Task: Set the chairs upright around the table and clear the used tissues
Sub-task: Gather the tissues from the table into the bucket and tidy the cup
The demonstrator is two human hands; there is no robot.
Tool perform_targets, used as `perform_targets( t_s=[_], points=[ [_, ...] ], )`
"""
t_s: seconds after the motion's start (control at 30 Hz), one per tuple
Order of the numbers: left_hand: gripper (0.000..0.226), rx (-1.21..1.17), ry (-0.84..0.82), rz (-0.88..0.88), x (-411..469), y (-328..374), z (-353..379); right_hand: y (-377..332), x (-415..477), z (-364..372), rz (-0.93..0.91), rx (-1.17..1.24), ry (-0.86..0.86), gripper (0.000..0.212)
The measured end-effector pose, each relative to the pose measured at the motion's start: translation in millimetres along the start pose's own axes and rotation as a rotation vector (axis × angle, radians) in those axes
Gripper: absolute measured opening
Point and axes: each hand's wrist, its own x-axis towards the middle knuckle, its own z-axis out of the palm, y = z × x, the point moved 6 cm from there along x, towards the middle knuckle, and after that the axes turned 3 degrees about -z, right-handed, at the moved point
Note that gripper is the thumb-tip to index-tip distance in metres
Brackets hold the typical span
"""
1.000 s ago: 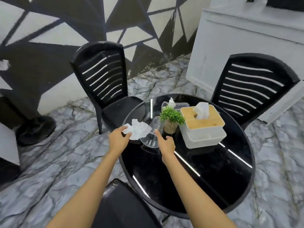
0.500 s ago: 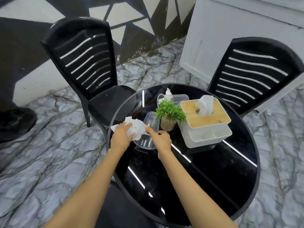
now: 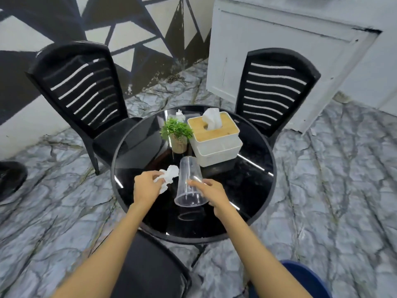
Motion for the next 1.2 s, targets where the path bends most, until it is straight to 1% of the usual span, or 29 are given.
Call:
perform_targets(
  t_s=[0.1, 0.2, 0.37, 0.43, 0.53, 0.57, 0.6, 0.67, 0.7, 0.83, 0.97, 1.03, 1.1, 1.2],
  points=[
    [0.024, -0.024, -0.062, 0.033, -61.6, 25.8, 39.1, 32.2, -42.5, -64.7, -0.011, 0.035, 0.063, 0.048],
    [0.023, -0.036, -0.167, 0.069, -125.9, 54.5, 91.0, 74.5, -84.8, -135.8, -0.009, 0.068, 0.178, 0.062],
    [0.022, -0.009, -0.377, 0.109, -217.4, 87.7, 193.1, 155.5, -148.9, -246.4, 0.087, 0.187, 0.340, 0.071],
    [0.024, 0.015, -0.458, 0.103, -249.8, 92.4, 236.9, 194.1, -167.1, -282.9, 0.134, 0.217, 0.413, 0.067],
    [0.028, 0.043, -0.557, 0.061, -285.9, 83.4, 300.9, 253.0, -182.2, -321.0, 0.198, 0.230, 0.507, 0.054],
    [0.028, 0.065, -0.590, 0.047, -295.1, 76.2, 321.8, 273.5, -183.1, -329.6, 0.218, 0.231, 0.528, 0.052],
    [0.029, 0.090, -0.620, 0.032, -303.2, 66.4, 342.6, 294.7, -181.6, -336.7, 0.236, 0.230, 0.552, 0.055],
    [0.029, 0.144, -0.658, 0.019, -313.6, 40.7, 384.4, 342.8, -173.8, -345.2, 0.278, 0.241, 0.596, 0.070],
    [0.030, 0.166, -0.670, 0.017, -316.4, 26.1, 405.1, 368.4, -167.4, -346.7, 0.299, 0.256, 0.612, 0.073],
    [0.030, 0.191, -0.686, 0.014, -317.5, -39.5, 483.1, 467.0, -131.0, -344.3, 0.375, 0.288, 0.666, 0.068],
    [0.028, 0.249, -0.703, 0.032, -309.3, -101.1, 546.8, 540.9, -89.6, -338.8, 0.395, 0.297, 0.704, 0.062],
    [0.035, 0.265, -0.713, 0.006, -304.8, -127.2, 568.6, 565.9, -74.2, -337.9, 0.399, 0.300, 0.724, 0.061],
    [0.036, 0.280, -0.712, 0.004, -301.2, -140.8, 578.5, 578.0, -65.0, -336.8, 0.399, 0.287, 0.725, 0.058],
    [0.035, 0.268, -0.694, 0.016, -297.1, -135.0, 571.0, 572.4, -66.1, -336.2, 0.404, 0.256, 0.706, 0.055]
  ],
)
